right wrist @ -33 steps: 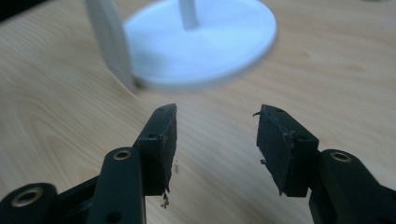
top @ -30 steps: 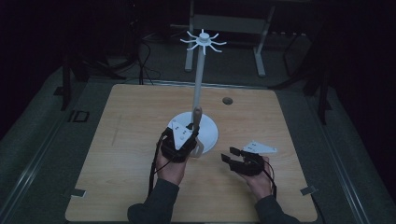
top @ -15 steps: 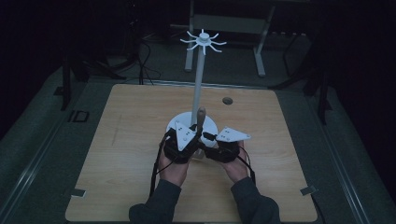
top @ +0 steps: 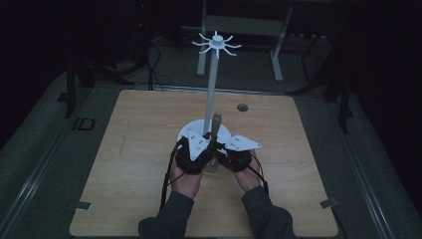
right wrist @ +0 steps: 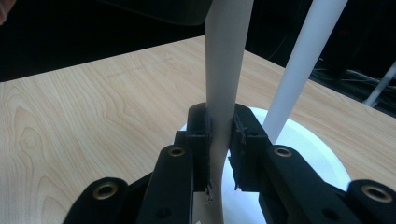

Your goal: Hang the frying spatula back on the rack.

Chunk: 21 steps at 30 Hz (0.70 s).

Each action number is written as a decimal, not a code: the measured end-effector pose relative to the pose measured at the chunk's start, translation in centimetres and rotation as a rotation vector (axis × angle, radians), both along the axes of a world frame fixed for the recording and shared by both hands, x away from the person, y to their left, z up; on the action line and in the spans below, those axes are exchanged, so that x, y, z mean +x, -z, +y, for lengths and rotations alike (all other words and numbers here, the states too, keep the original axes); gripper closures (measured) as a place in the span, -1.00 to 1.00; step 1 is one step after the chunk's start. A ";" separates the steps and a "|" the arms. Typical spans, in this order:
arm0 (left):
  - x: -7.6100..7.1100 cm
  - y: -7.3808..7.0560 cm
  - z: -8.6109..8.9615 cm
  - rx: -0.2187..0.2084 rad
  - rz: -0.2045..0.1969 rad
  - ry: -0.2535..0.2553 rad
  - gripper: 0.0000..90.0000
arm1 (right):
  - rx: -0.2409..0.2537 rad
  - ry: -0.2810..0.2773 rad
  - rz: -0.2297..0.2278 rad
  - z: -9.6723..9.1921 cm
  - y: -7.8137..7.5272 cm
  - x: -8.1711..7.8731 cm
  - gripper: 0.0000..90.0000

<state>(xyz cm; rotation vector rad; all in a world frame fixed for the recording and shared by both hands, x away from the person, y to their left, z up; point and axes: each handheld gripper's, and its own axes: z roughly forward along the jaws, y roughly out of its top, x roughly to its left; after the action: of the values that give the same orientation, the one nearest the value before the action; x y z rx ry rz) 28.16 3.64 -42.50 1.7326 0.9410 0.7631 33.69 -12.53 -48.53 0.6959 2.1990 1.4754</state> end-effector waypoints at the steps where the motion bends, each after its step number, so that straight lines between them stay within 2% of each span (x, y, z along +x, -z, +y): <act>1: 0.0 0.0 0.0 0.003 -0.001 0.001 0.66 | 0.001 0.001 -0.001 0.0 0.0 0.0 0.76; 11: 0.3 0.1 0.0 0.000 0.000 -0.011 0.61 | 0.001 -0.014 -0.004 -0.1 0.0 -0.3 0.78; 16: 0.3 0.0 0.0 -0.013 -0.009 -0.007 0.63 | 0.026 -0.026 0.004 -0.2 0.1 -0.3 0.78; 21: 0.2 0.1 -0.1 -0.018 -0.016 -0.020 0.66 | 0.026 -0.029 0.007 -0.3 0.0 -0.3 0.76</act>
<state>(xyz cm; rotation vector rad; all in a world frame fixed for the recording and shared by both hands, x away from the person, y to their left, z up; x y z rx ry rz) 28.35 3.58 -42.57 1.7017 0.9534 0.7784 33.38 -12.87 -48.50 0.6818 2.2081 1.5199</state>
